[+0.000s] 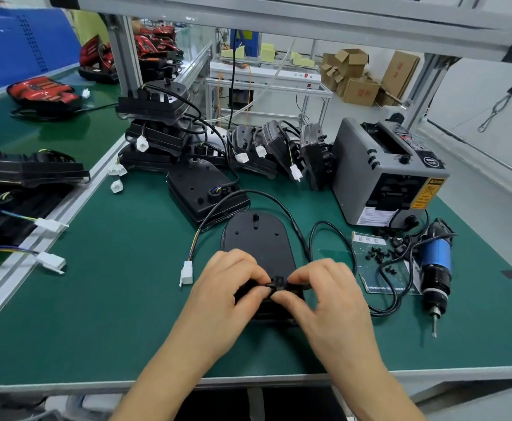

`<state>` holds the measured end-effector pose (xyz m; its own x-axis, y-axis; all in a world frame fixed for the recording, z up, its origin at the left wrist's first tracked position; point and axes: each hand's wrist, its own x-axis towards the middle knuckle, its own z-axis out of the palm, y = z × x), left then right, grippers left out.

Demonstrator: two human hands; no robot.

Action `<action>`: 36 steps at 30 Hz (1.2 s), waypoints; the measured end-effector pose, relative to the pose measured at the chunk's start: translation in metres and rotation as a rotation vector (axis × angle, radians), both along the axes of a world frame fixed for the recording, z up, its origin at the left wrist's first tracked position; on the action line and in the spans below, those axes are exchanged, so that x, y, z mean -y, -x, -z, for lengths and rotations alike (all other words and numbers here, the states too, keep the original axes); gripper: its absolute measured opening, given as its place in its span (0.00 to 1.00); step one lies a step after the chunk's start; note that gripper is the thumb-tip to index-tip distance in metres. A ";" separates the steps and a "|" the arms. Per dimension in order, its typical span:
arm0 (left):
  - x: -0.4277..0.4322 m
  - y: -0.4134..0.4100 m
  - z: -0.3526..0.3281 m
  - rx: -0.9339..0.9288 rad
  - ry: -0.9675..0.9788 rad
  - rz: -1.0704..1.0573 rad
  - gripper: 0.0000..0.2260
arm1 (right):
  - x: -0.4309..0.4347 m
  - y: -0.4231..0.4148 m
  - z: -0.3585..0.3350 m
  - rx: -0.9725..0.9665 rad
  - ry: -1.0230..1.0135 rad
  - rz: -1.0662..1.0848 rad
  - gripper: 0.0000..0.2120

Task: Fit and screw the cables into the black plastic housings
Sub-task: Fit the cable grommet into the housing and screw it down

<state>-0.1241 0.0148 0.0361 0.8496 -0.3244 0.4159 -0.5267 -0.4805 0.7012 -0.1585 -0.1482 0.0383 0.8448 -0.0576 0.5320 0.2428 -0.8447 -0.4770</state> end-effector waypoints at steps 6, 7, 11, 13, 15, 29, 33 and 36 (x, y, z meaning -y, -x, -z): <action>-0.004 -0.006 -0.003 -0.068 -0.026 0.046 0.04 | 0.003 -0.005 -0.004 -0.046 -0.024 -0.047 0.11; -0.006 -0.008 -0.005 -0.087 -0.040 0.063 0.05 | 0.003 -0.006 -0.004 -0.057 -0.051 -0.058 0.11; -0.009 -0.016 -0.020 -0.233 -0.069 0.114 0.05 | 0.005 -0.010 -0.008 -0.160 -0.065 -0.087 0.09; -0.007 -0.018 -0.025 -0.291 -0.126 0.109 0.05 | 0.005 -0.010 -0.009 -0.172 -0.064 -0.082 0.09; -0.003 -0.019 -0.028 -0.313 -0.218 0.084 0.04 | 0.004 -0.010 -0.008 -0.153 -0.066 -0.084 0.09; 0.016 -0.009 -0.018 -0.420 0.068 -0.108 0.07 | 0.015 -0.010 -0.009 -0.273 -0.098 -0.193 0.04; 0.016 -0.008 -0.015 -0.430 0.102 -0.119 0.08 | 0.041 -0.022 -0.023 -0.360 -0.182 -0.173 0.08; 0.016 -0.008 -0.015 -0.441 0.123 -0.113 0.08 | 0.088 -0.045 -0.031 -0.409 0.085 0.139 0.06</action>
